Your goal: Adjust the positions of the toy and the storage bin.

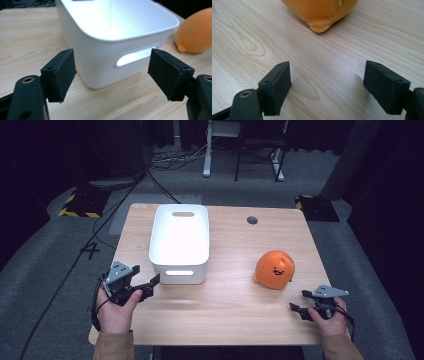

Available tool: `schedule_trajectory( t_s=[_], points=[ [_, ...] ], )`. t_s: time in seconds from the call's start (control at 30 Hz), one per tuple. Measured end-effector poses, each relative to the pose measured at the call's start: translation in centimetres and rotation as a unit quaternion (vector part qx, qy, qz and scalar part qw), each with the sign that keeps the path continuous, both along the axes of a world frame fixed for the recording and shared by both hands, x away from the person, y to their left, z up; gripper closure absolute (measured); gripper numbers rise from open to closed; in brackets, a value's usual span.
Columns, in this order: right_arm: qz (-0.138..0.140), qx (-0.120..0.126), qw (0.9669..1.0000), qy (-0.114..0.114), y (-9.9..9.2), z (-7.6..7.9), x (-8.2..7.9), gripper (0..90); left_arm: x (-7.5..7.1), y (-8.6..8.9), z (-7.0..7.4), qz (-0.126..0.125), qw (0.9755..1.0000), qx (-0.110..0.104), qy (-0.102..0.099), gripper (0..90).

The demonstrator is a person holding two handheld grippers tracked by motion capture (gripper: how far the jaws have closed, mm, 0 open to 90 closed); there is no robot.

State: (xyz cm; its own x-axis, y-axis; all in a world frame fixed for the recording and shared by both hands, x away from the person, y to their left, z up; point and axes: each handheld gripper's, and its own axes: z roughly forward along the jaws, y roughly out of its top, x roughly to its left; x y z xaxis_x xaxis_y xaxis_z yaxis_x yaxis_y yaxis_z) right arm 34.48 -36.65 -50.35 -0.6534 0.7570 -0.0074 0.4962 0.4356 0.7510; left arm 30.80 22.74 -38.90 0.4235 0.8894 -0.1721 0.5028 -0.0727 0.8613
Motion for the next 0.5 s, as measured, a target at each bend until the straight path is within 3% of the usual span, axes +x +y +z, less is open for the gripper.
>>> schedule_trajectory(
  t_s=[0.03,0.17,0.5],
  points=[
    [0.0,0.0,1.0,0.0,0.0,0.0,0.0,22.7,0.3,0.1,0.5,0.0,0.9999,-0.005,-0.01,22.4],
    [0.0,0.0,1.0,0.0,0.0,0.0,0.0,22.7,1.4,0.1,1.2,0.007,0.9994,0.011,-0.032,22.7],
    [-0.001,0.0,1.0,0.001,0.0,0.0,0.0,22.7,4.0,0.0,1.5,0.009,0.9994,0.005,-0.033,25.3]
  ],
)
